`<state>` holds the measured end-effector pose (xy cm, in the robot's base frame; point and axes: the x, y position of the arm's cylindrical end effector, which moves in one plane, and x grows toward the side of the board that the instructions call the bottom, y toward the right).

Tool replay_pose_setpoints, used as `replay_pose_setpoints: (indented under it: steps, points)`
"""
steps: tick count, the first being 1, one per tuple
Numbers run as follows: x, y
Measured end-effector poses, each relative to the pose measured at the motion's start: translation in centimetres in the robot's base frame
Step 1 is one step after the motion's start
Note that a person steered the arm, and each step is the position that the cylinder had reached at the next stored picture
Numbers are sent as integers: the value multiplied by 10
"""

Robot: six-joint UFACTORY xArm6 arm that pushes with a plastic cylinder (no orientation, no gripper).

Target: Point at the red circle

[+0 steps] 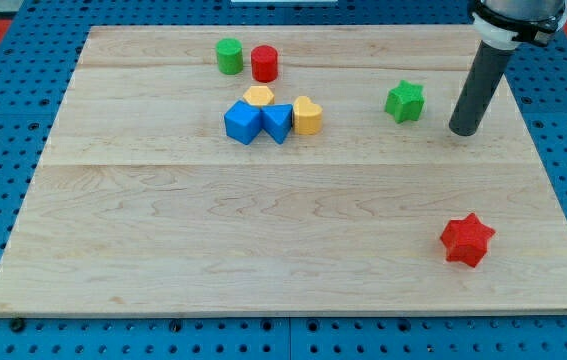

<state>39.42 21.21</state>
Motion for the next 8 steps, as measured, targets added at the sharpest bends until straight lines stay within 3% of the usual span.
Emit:
replay_pose_setpoints:
  steps: [8]
  points:
    - [-34, 10]
